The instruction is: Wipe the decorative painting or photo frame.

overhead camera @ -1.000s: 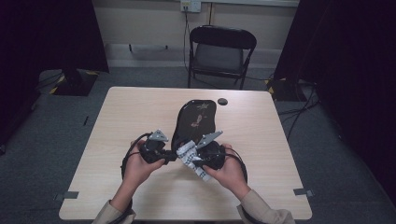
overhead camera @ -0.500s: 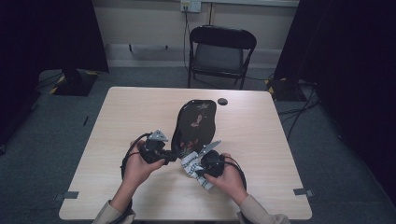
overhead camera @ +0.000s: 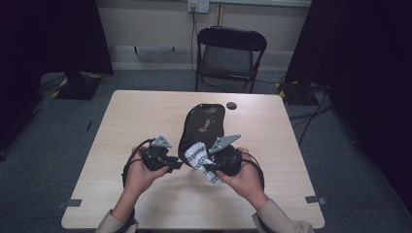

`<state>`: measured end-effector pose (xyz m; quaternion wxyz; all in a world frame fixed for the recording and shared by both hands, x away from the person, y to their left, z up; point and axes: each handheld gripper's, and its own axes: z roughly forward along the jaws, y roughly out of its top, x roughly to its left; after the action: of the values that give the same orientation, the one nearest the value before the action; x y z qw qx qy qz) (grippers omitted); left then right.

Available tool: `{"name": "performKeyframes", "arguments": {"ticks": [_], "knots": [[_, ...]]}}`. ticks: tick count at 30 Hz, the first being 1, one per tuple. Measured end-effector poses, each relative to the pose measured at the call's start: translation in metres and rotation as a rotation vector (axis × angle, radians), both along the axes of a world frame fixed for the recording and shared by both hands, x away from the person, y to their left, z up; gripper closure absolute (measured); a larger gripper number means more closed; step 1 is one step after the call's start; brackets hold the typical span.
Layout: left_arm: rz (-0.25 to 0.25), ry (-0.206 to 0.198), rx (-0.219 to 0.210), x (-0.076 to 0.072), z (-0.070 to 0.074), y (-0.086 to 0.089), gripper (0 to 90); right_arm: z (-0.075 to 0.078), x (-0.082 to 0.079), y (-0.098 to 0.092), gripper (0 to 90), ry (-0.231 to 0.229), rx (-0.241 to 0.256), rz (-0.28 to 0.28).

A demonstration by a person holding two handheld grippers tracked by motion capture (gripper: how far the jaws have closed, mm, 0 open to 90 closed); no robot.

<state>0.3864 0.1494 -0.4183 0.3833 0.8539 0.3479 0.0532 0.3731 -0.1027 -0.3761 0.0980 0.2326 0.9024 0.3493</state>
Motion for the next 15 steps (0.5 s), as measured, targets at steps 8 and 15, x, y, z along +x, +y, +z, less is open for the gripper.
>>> {"name": "performKeyframes", "arguments": {"ticks": [8,15], "knots": [[0.021,0.004,-0.005,0.0,-0.001,0.007,68.6,0.026,-0.001,0.016,76.5,-0.052,0.022,0.028],[0.019,0.004,-0.002,0.0,0.0,0.009,68.1,0.007,-0.001,0.025,76.5,-0.022,-0.015,0.04]]}}
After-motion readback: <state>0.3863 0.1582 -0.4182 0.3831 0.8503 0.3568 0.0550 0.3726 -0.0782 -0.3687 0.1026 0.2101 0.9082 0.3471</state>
